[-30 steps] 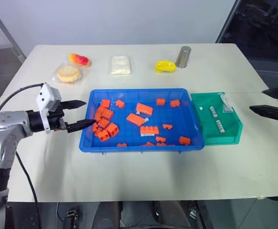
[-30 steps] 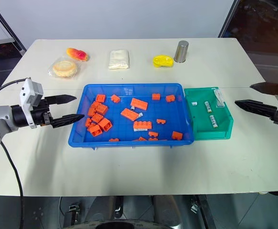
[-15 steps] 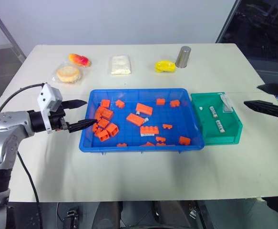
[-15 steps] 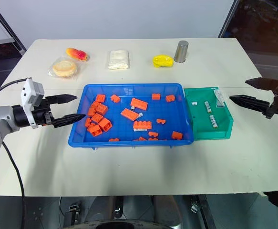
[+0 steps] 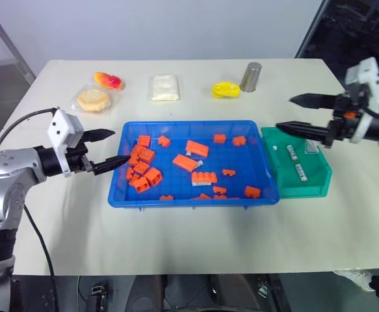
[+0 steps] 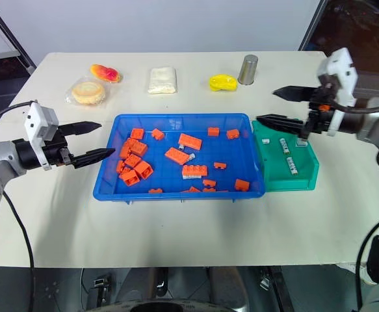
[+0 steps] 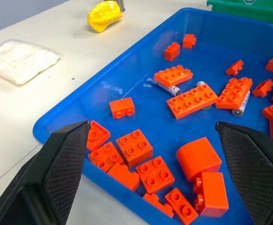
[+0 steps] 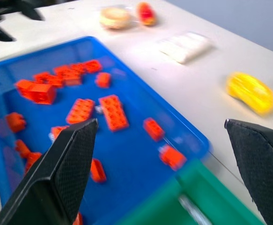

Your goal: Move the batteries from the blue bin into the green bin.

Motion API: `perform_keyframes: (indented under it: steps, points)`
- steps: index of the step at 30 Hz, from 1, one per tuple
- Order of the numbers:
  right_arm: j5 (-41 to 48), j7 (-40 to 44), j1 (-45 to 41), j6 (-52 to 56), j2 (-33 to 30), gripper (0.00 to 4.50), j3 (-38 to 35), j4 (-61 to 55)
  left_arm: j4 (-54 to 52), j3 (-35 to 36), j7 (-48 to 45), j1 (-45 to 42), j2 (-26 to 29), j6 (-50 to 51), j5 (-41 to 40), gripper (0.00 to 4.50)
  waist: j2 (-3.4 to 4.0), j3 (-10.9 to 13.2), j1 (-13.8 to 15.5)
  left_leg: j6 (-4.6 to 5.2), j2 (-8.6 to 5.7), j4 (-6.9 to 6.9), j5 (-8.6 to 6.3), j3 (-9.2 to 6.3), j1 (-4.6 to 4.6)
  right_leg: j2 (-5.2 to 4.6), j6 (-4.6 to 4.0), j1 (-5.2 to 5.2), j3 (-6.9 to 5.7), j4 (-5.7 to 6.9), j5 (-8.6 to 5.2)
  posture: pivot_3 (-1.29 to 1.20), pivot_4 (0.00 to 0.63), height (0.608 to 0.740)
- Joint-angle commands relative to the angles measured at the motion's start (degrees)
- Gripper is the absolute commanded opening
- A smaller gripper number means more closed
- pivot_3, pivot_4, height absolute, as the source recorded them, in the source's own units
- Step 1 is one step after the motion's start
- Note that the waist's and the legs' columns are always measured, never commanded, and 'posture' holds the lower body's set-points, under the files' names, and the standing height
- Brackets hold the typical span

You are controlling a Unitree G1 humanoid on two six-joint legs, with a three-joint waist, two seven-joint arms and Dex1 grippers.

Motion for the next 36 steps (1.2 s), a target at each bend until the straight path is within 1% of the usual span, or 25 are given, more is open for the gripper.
perform_keyframes:
  steps: [1, 5, 7, 12, 16, 23, 30, 32, 36]
  points:
    - [0.84, -0.04, -3.05, 0.12, 3.31, 4.46, 3.15, -2.82, -2.22, 1.79, 0.95, -0.36, -0.20, -0.68, -0.66, 4.50, 0.00, 0.00, -0.07, 0.00, 0.00, 0.00, 0.00, 0.01, 0.00, 0.00, 0.00, 0.00, 0.00, 0.00, 0.00, 0.00, 0.150, 0.740]
    - [-4.33, -2.39, -5.49, -4.79, 10.40, 4.46, 8.45, 1.85, -3.37, 1.50, 2.21, 0.24, -1.43, -0.72, -0.71, 4.50, 0.00, 0.00, -0.13, 0.00, 0.00, 0.01, 0.00, 0.00, 0.01, 0.00, 0.00, 0.00, -0.01, 0.00, 0.01, 0.00, 0.150, 0.740]
    - [-6.62, -3.77, -6.55, -7.08, 13.47, 4.46, 9.77, 5.41, -4.09, 1.60, 2.79, 0.56, -1.97, -0.55, -0.86, 4.50, 0.00, 0.00, -0.16, 0.00, 0.00, 0.01, 0.00, -0.01, 0.00, 0.01, 0.00, 0.00, -0.01, 0.00, 0.01, 0.00, 0.150, 0.740]
    - [-14.44, -7.42, -10.28, -17.33, 20.91, 4.46, 12.81, 19.32, -5.26, 2.14, 4.01, 1.60, -2.83, -0.08, -1.31, 4.50, -0.01, 0.00, -0.13, 0.00, -0.01, 0.01, 0.00, 0.00, 0.00, 0.00, 0.00, -0.01, -0.01, 0.00, 0.02, 0.00, 0.150, 0.740]
    - [-17.96, -6.70, -12.70, -21.85, 25.48, 4.46, 15.05, 27.04, -6.54, 3.13, 4.65, 3.02, -2.58, 0.52, -2.01, 4.50, -0.01, 0.00, -0.24, 0.00, -0.01, -0.01, 0.00, -0.01, 0.00, 0.00, 0.00, -0.01, -0.02, 0.00, 0.02, 0.00, 0.150, 0.740]
    - [-21.86, -3.34, -14.93, -24.22, 30.18, 4.46, 18.77, 32.11, -7.73, 4.41, 5.16, 3.79, -1.85, 1.32, -2.71, 4.50, 0.00, 0.01, -0.27, 0.00, 0.00, -0.02, 0.00, -0.02, 0.00, 0.00, 0.00, -0.02, -0.03, 0.01, 0.02, 0.00, 0.150, 0.740]
    - [-24.53, -2.05, -16.24, -25.03, 32.98, 4.46, 20.45, 34.87, -9.47, 4.00, 6.62, 4.46, -2.65, 1.57, -3.10, 4.50, 0.00, 0.01, -0.25, 0.00, -0.02, -0.02, 0.00, -0.04, 0.00, -0.03, 0.00, 0.00, -0.05, 0.01, 0.02, 0.00, 0.150, 0.740]
    - [-24.10, -1.11, -16.02, -23.90, 33.06, 4.46, 20.19, 33.41, -9.90, 4.06, 6.99, 4.77, -2.73, 1.64, -3.27, 4.50, 0.01, 0.01, -0.26, 0.00, -0.02, -0.02, 0.00, -0.05, 0.00, -0.02, 0.00, 0.00, -0.06, 0.01, 0.02, 0.00, 0.150, 0.740]
    - [-22.61, 1.25, -14.01, -19.56, 32.60, 4.46, 20.21, 26.49, -10.07, 4.89, 7.57, 5.67, -2.63, 1.66, -3.53, 4.50, 0.01, 0.02, -0.25, 0.00, -0.01, -0.04, 0.00, -0.06, 0.00, -0.02, -0.01, -0.01, -0.07, 0.01, 0.02, 0.00, 0.150, 0.740]
